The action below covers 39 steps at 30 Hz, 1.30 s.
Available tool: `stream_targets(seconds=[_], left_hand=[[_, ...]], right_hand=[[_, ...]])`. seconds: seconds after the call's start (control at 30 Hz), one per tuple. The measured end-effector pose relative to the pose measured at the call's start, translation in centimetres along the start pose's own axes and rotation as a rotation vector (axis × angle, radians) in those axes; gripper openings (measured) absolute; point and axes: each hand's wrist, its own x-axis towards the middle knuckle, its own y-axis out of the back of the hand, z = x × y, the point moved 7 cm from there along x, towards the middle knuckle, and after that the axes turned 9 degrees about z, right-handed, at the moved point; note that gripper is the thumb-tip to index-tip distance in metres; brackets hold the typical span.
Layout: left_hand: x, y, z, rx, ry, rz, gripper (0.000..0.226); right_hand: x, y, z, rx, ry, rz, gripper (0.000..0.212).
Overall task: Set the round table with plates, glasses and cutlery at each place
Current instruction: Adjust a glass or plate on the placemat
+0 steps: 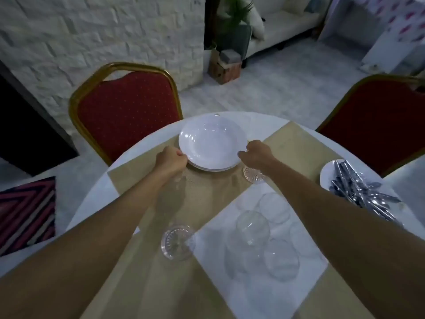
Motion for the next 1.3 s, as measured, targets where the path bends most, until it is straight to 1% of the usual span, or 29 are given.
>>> stream_targets(seconds=[0.03, 0.07, 0.1, 0.13, 0.23, 0.3, 0.37, 0.47, 0.53, 0.6, 0.67, 0.8, 0.9, 1.03, 1.17, 1.3], left_hand=[[1.0, -0.3, 0.1, 0.004, 0.003, 0.038, 0.021], [2.0, -0.5, 0.2, 0.031, 0.012, 0.076, 0.019], [2.8, -0.8, 0.3, 0.064, 0.012, 0.096, 0.017], [3.4, -1.1, 0.5, 0.077, 0.005, 0.114, 0.02], [4.6, -1.6, 0.5, 0.089, 0.054, 0.157, 0.045], [5.2, -1.8, -0.1, 0.077, 0.124, 0.165, 0.052], [5.8, -2.2, -0.3, 0.043, 0.152, 0.124, 0.046], [6.1, -2.5, -0.4, 0.041, 0.163, 0.037, 0.039], [5.9, -2.5, -0.6, 0.043, 0.195, -0.021, 0.036], [5.5, -2.6, -0.8, 0.033, 0.209, -0.063, 0.038], [5.3, -2.6, -1.0, 0.032, 0.217, -0.091, 0.037], [5.2, -2.3, -1.1, 0.048, 0.215, -0.103, 0.032], [5.3, -1.4, -1.0, 0.063, 0.207, -0.096, 0.027], [3.9, 0.8, -1.9, 0.012, 0.22, -0.138, 0.021], [-0.2, 5.0, -3.7, -0.171, 0.173, -0.148, 0.019], [-7.7, 10.6, -7.1, -0.369, 0.155, -0.134, 0.018]], right_hand=[[0.8, -0.5, 0.4, 0.053, -0.052, 0.0, 0.032], [1.6, -0.9, 0.9, 0.108, -0.12, -0.005, 0.03], [2.3, -1.4, 1.2, 0.19, -0.188, -0.008, 0.025], [2.7, -1.9, 1.3, 0.263, -0.254, -0.024, 0.019], [4.0, -3.6, 1.9, 0.327, -0.345, -0.032, 0.01], [4.1, -4.3, 2.4, 0.293, -0.38, -0.006, 0.012], [4.2, -4.5, 2.8, 0.277, -0.388, 0.046, 0.017], [4.3, -4.5, 2.8, 0.27, -0.387, 0.075, 0.014], [4.2, -4.2, 2.8, 0.23, -0.375, 0.098, 0.017], [3.9, -4.3, 2.8, 0.227, -0.379, 0.086, 0.018], [3.5, -4.4, 2.8, 0.298, -0.43, 0.037, 0.014], [2.9, -4.1, 3.0, 0.395, -0.52, -0.036, 0.026], [2.5, -3.3, 2.4, 0.399, -0.471, -0.036, 0.027], [1.1, -1.1, 0.5, 0.371, -0.328, 0.012, 0.021], [-2.9, 1.7, -3.0, 0.42, -0.157, 0.034, 0.023], [-9.0, 2.7, -8.0, 0.462, -0.009, -0.026, 0.027]])
